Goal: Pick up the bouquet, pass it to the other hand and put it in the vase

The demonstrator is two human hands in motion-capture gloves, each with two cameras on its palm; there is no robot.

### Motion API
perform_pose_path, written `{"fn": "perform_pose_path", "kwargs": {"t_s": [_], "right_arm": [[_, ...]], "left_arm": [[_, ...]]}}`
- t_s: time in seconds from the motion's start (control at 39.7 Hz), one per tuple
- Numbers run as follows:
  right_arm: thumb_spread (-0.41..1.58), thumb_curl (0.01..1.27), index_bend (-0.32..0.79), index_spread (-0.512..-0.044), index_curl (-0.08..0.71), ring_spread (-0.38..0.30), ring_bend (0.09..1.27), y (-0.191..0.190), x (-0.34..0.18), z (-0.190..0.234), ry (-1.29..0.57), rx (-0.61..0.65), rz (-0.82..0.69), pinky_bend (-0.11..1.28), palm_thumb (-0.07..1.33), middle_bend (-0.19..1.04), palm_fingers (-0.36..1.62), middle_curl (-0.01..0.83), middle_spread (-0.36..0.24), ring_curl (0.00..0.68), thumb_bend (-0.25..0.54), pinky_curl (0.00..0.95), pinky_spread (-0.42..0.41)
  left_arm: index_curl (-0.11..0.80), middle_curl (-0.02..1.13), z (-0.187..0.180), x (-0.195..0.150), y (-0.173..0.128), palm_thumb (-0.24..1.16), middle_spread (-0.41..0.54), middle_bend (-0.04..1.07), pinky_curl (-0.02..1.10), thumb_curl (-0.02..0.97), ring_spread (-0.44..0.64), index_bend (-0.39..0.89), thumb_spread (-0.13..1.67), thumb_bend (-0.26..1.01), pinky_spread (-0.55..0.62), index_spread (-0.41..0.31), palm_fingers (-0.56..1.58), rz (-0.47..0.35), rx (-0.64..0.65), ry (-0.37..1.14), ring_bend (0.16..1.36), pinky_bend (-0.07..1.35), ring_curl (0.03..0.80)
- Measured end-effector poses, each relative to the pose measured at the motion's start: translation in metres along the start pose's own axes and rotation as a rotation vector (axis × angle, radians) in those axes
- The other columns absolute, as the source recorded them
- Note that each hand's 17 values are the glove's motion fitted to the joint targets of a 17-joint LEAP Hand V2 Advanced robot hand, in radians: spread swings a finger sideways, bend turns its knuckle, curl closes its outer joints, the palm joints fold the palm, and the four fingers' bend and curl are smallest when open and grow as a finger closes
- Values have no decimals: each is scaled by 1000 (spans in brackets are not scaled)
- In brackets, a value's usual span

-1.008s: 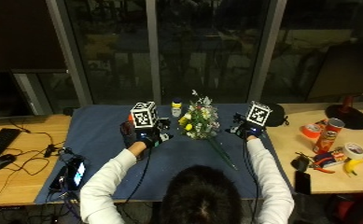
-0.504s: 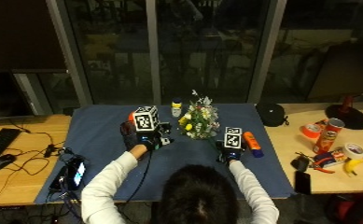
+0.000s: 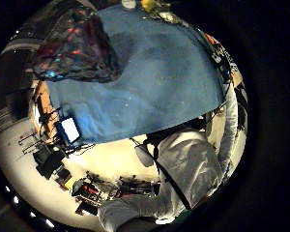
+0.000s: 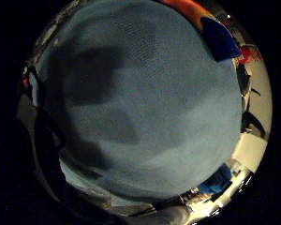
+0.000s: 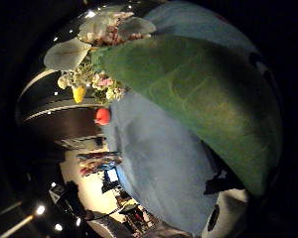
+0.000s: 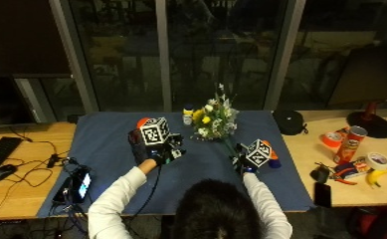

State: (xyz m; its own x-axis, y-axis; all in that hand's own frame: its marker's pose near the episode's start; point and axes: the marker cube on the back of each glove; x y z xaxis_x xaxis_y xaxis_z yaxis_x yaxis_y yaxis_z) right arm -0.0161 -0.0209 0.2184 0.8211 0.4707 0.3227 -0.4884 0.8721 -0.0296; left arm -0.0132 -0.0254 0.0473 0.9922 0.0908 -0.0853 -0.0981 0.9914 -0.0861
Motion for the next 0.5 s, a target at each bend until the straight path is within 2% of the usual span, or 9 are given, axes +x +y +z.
{"fn": "perform_pose_path", "kwargs": {"t_s": [0.15, 0.23, 0.3, 0.4, 0.5], "right_arm": [[1018, 365, 327, -229, 406, -201, 897, 15, -26, -25, -277, 45, -13, 648, 891, 727, 1489, 599, -174, 518, -15, 443, -254], [1015, 358, 374, -225, 437, -198, 913, 21, -43, -46, -372, 131, -45, 655, 873, 755, 1479, 609, -167, 526, -26, 452, -246], [1017, 355, 404, -223, 462, -192, 927, 21, -62, -71, -480, 255, -108, 666, 876, 775, 1462, 616, -163, 532, -20, 461, -242], [1021, 360, 440, -218, 492, -188, 940, -1, -71, -86, -596, 430, -209, 677, 906, 797, 1449, 622, -154, 537, -6, 470, -238], [1030, 369, 465, -216, 515, -185, 952, -7, -81, -96, -738, 462, -215, 686, 937, 811, 1436, 626, -149, 541, -4, 478, -236]], "left_arm": [[232, 342, 9, 4, -12, 220, 285, 295, 311, 275, 403, 164, 1205, -12, 399, 47, 112, 77, 196, 186, 666, 446, 248], [267, 341, 10, 3, -22, 252, 227, 304, 299, 283, 348, 233, 1204, -2, 356, 39, 262, 83, 282, 300, 630, 409, 235], [286, 343, 7, 1, -35, 277, 198, 289, 297, 289, 318, 234, 1199, -2, 338, 32, 297, 84, 358, 412, 610, 384, 235], [306, 355, -2, 1, -41, 312, 173, 271, 302, 299, 294, 219, 1190, -3, 317, 28, 315, 58, 406, 425, 586, 362, 240], [320, 360, -10, -1, -48, 329, 170, 252, 302, 304, 287, 198, 1184, -9, 321, 38, 302, 27, 435, 444, 564, 329, 242]]}}
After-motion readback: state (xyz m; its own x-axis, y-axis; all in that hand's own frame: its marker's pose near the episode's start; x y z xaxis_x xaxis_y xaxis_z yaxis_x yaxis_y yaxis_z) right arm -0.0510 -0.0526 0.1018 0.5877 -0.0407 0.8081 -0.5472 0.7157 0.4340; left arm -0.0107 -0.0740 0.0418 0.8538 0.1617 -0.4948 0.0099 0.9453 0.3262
